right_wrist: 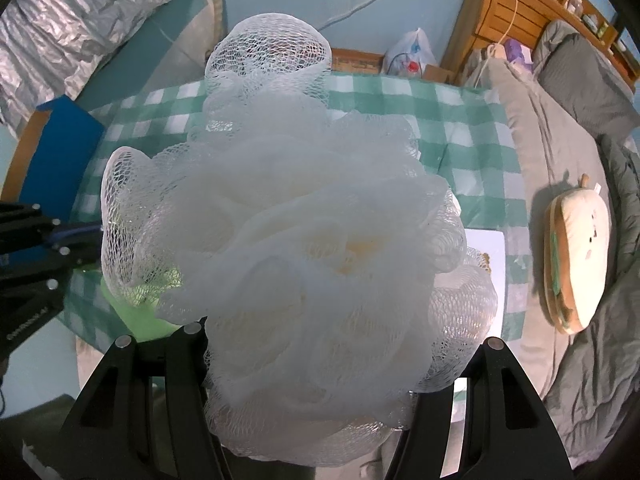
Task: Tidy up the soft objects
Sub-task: 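Lift the green sponge with the left gripper while the right carries the pouf toward the box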
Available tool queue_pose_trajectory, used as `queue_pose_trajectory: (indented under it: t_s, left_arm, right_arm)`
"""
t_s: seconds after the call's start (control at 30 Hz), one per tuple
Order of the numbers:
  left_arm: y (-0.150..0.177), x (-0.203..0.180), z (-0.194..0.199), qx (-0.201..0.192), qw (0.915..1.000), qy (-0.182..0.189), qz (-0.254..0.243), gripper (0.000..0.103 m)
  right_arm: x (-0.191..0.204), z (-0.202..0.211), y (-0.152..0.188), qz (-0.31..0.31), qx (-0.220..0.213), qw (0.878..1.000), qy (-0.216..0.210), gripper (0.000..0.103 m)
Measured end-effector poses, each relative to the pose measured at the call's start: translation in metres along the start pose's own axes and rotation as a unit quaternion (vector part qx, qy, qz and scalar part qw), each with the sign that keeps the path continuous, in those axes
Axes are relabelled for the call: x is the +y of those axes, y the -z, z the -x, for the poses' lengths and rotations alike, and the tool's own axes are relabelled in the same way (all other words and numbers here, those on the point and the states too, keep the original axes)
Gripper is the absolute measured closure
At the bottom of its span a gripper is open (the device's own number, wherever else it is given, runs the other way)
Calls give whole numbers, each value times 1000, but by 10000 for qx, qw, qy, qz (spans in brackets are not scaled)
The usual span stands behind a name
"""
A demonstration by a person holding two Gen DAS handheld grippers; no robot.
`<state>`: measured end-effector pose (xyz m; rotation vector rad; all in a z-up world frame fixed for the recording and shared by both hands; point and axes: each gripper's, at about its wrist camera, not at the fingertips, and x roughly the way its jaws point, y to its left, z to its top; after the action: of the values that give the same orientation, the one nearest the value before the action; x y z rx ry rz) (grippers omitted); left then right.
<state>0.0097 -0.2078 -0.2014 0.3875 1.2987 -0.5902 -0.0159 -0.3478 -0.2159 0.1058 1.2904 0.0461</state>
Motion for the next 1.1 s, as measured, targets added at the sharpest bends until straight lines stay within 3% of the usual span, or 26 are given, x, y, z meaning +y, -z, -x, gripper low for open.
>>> queue_pose_trajectory:
  t_s: [0.23,0.47,1.1]
  left_arm:
    - [-5,11,29,-319,9993,39,189,98]
    - [-3,19,54,-597,9978,-184,219,98]
    - [10,59,97,-991,9917,-533,622,98]
  right_arm:
    - [8,15,-5,101,-107,9999,35,44]
    - [18,29,-11,224,-220,9995,55,44]
    - [53,62,-34,498,-491,9975,47,44]
